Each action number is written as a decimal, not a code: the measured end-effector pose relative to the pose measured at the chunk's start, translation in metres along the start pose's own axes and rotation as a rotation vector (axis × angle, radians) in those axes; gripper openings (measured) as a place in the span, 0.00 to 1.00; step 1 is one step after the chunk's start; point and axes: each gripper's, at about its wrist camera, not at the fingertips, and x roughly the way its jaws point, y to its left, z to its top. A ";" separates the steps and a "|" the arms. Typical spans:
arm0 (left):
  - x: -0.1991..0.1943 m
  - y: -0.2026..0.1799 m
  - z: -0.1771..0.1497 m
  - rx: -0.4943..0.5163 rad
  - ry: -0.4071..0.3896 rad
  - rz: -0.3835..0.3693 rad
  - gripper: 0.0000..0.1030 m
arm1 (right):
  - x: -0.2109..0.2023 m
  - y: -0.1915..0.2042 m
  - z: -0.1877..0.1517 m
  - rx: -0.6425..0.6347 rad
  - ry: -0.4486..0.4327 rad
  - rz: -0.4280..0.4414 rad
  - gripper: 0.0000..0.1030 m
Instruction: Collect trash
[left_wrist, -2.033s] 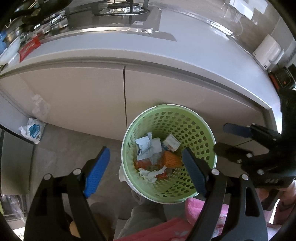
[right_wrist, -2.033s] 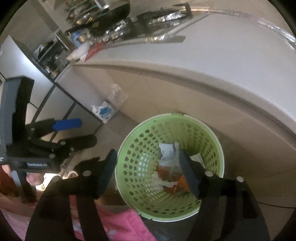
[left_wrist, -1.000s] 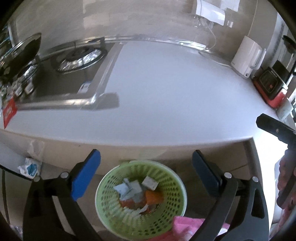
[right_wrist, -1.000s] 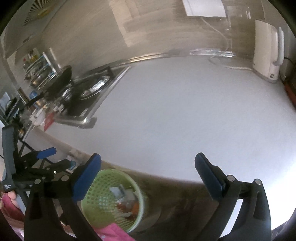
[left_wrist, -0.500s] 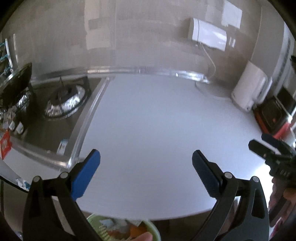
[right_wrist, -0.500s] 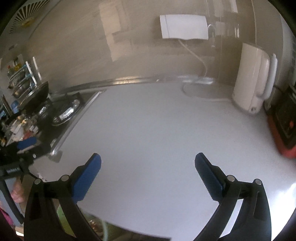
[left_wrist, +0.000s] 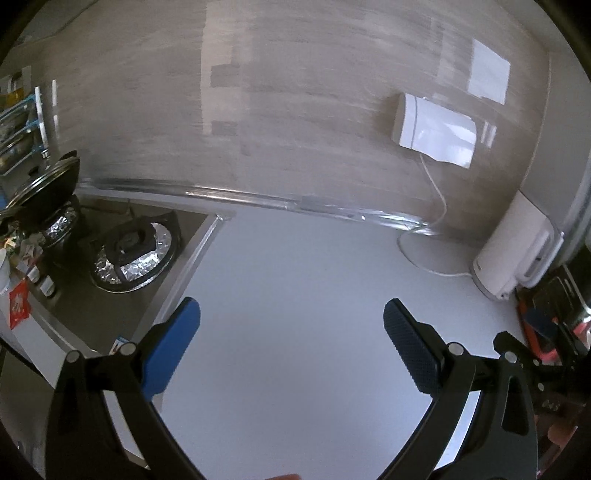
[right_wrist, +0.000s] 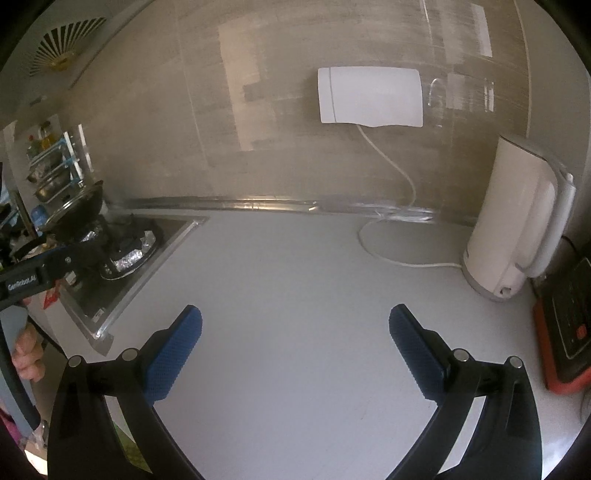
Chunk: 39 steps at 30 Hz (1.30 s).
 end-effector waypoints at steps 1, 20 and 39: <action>0.002 -0.002 0.001 -0.002 0.002 0.008 0.92 | 0.001 -0.002 0.001 -0.002 -0.001 0.002 0.98; 0.008 -0.011 0.004 -0.008 0.019 0.024 0.92 | 0.004 -0.003 -0.004 -0.012 0.010 0.048 0.98; 0.016 -0.013 0.004 -0.005 0.041 0.054 0.92 | 0.005 0.002 -0.005 -0.017 0.018 0.050 0.98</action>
